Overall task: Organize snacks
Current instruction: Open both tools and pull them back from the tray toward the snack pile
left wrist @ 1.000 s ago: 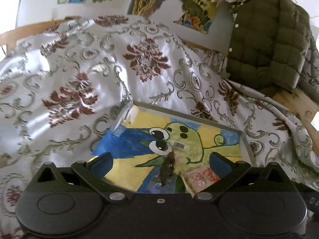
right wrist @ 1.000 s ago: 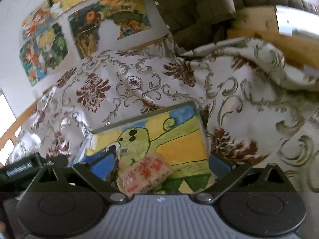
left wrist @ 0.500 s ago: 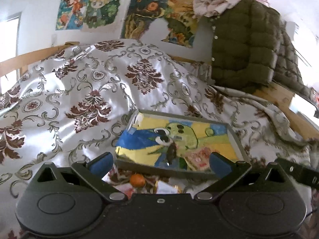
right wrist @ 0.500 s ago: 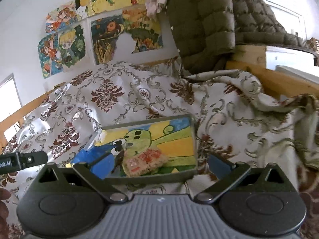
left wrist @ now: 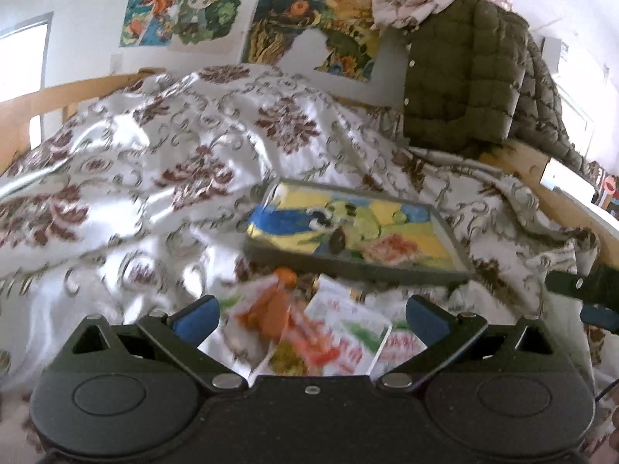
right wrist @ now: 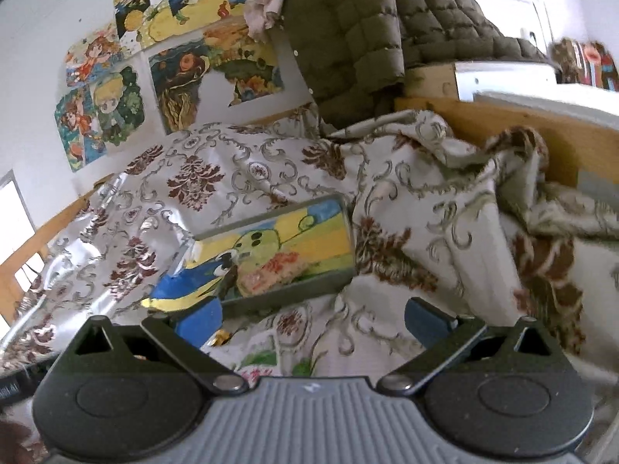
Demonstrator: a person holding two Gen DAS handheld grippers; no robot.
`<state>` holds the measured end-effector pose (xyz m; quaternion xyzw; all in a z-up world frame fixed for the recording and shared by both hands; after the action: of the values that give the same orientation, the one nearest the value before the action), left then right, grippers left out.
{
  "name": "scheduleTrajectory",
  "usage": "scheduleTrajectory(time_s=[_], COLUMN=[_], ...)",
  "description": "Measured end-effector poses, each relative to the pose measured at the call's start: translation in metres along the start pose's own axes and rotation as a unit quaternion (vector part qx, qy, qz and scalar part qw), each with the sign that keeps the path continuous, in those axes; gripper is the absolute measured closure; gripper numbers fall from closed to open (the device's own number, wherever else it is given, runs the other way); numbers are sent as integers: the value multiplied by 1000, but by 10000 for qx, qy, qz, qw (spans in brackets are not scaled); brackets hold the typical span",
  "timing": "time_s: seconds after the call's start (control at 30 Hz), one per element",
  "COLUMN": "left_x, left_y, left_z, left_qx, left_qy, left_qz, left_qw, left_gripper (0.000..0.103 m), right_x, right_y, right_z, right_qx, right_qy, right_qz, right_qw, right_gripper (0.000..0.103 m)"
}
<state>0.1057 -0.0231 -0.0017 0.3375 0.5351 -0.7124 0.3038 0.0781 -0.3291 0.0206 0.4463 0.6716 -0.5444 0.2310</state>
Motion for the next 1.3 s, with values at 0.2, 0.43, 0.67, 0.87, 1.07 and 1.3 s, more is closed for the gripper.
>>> scheduleTrajectory(time_s=[0.2,0.43,0.67,0.87,1.07,1.3], left_x=[17,28,34,39,43,45], left_y=[-16,-17,-11,4,18,36], left_z=[-2,-3,-2,1,8,9], left_qx=[-53,-374,-453,-485,-484,-461], left_qy=[81,275,360,471,730,747], left_qz=[-184,-445,-755,-1138,-1507,-1780], left_qw=[9998,9979,9955,9912,9847,9801], left_gripper=[1,1,1,1,1,1], right_x=[17,38,50,54,58,58], right_y=[-8,-11,-3,15,37,58], right_z=[-7,-38,-46,-44,-43,-42], right_qx=[-110,302,386,479,539,535], right_qy=[-44,-845,-1072,-1073,-1110,-1125], right_qz=[-326,-656,-1119,-1619,-2193,-2633], right_qw=[9994,9938,9872,9798,9678,9566], right_gripper=[0,0,0,0,0,0])
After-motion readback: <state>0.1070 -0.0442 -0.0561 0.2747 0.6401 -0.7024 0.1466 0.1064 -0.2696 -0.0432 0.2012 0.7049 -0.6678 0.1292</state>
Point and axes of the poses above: each gripper's, at about its wrist camera, not at the fingertips, and y roughly the way its jaws point, z to its right, x to its underside, the point moved 1 cm from there along y, roughly the way its jaws point, and after that the axes turned 5 degrees about -z, right-handed, at the moved point
